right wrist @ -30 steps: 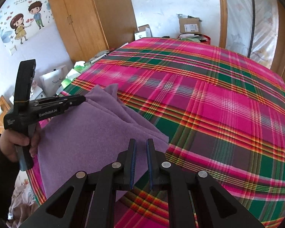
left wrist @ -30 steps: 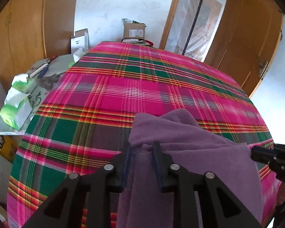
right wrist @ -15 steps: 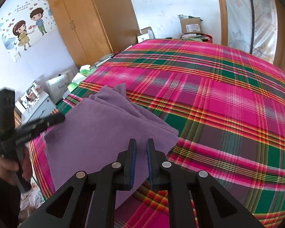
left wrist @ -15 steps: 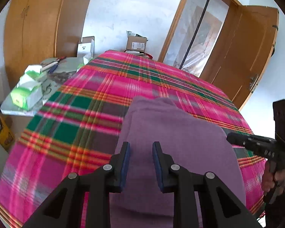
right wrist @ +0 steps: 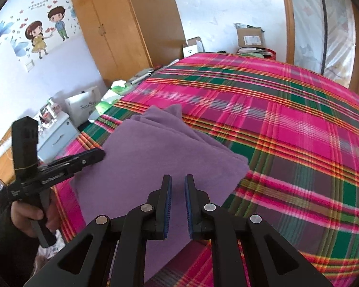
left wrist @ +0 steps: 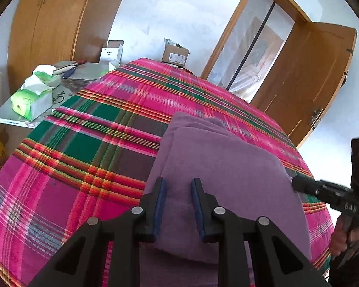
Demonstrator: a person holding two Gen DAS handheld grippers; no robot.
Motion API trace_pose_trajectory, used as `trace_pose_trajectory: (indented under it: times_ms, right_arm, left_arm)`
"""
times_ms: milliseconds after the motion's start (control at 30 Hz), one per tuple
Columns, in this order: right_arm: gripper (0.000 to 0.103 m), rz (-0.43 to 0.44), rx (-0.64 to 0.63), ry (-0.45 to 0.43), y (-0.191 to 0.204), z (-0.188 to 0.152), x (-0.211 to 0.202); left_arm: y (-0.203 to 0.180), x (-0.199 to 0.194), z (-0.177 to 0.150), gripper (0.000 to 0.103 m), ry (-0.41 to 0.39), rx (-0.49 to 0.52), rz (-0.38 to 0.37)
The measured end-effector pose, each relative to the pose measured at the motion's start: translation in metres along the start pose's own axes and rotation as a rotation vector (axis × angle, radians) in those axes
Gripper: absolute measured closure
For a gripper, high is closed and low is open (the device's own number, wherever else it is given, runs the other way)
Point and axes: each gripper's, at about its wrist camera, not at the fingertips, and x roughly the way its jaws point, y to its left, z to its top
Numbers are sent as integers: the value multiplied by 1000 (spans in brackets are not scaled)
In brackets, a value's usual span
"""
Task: Fold clothes
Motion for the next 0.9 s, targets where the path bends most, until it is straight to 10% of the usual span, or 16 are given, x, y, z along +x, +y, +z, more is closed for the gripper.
trace_pose_trajectory:
  times_ms: [267, 900]
  right_arm:
    - [62, -11, -48, -59, 18, -26, 11]
    - [61, -260, -234, -74, 53, -38, 14]
  left_arm:
    - [0, 0, -2, 79, -6, -9, 3]
    - [-2, 0, -4, 79, -16, -4, 16]
